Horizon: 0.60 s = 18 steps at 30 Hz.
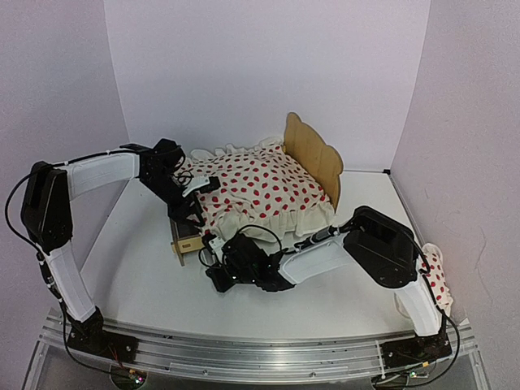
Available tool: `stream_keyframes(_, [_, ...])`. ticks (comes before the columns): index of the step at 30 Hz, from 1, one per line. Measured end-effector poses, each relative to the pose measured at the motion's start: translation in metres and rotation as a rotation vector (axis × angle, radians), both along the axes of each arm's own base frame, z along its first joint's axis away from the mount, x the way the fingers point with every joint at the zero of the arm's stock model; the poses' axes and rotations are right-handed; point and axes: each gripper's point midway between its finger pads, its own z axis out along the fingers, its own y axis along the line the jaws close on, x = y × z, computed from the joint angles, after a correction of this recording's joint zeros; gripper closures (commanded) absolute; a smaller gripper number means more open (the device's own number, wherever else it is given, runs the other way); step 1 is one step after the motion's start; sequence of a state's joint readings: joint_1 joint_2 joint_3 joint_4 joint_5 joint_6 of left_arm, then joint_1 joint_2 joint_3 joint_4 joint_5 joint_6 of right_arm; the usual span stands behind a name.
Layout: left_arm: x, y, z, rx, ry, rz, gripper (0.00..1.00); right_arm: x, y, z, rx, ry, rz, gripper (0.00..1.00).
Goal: Set up the pet bed
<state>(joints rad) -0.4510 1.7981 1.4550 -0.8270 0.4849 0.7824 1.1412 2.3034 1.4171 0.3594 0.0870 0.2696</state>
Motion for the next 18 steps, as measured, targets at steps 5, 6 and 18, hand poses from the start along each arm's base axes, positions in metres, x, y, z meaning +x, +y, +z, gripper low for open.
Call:
stream_keyframes(5, [0.007,-0.002,-0.014,0.03,-0.023,-0.003,0.81,-0.002,-0.002,0.009,-0.001,0.0,0.009,1.0])
stream_keyframes(6, [0.007,-0.002,-0.015,0.03,-0.022,-0.004,0.88,-0.003,-0.002,0.01,-0.001,0.0,0.011,1.0])
stream_keyframes(18, [0.003,0.032,-0.007,0.076,0.033,0.028,1.0,-0.017,-0.009,0.013,-0.064,0.022,0.089,1.0])
